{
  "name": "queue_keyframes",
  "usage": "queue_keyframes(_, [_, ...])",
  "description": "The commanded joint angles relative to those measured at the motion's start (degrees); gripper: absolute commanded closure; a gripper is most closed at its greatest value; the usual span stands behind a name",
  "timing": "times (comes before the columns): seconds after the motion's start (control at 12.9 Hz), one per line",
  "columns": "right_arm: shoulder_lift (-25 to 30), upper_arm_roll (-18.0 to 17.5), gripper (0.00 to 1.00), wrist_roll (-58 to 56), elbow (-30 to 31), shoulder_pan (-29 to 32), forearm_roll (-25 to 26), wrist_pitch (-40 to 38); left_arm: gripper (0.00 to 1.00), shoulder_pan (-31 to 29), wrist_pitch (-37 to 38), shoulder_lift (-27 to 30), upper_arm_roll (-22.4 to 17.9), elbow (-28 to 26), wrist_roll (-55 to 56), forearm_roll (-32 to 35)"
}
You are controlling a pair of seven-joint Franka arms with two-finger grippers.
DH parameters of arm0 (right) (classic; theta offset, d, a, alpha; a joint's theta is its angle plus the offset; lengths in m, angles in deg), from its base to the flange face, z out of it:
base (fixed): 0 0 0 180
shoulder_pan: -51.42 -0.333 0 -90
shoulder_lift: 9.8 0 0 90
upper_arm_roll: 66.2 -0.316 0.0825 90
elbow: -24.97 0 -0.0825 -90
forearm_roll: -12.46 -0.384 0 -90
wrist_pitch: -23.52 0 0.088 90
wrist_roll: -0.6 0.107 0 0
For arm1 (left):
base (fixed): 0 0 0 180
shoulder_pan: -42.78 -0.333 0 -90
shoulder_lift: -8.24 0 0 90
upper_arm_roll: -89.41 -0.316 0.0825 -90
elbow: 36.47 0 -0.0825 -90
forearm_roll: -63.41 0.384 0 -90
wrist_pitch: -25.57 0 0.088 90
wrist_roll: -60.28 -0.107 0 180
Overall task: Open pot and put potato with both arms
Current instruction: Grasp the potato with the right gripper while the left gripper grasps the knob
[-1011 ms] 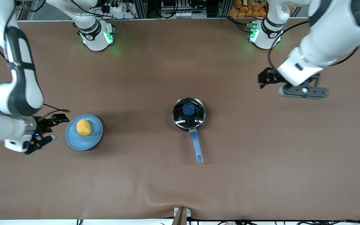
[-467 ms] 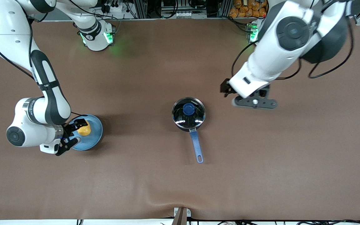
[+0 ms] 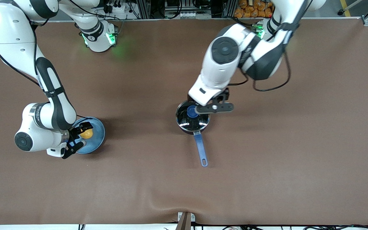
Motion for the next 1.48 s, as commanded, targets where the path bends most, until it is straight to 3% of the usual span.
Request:
queue_keyframes(0.0, [-0.83,-0.10,0.00,-1.50,0.29,0.74,-1.12,1.29,0.00,1.63,-4.29,-3.16,-0.51,-0.58,3.71,2.22])
queue_keyframes(0.08, [-0.83,-0.10,0.00,-1.67,0.21,0.92,-1.12,1.20,0.00,2.51,-5.26,-4.65,-0.51,-0.67,5.37,3.88])
queue_keyframes(0.16, [-0.83,-0.10,0.11,-2.29,0.12,0.83,-1.12,1.20,0.00,2.69,-7.01,-5.36,-0.51,-1.80,7.04,5.11])
queue_keyframes(0.39, [-0.83,-0.10,0.69,-2.73,-0.32,0.66,-1.03,1.11,0.00,3.57,-15.36,-5.54,-0.51,-7.17,8.11,6.00])
queue_keyframes(0.54, [-0.74,-0.10,0.86,-2.73,-0.93,0.48,-1.03,1.02,0.00,4.53,-15.90,-5.64,-0.68,-9.27,8.11,6.09])
queue_keyframes(1.4, [-0.04,-0.36,0.94,6.57,-9.37,-5.93,-1.20,0.41,0.00,4.54,-16.26,-6.07,-0.51,-9.72,8.11,5.92])
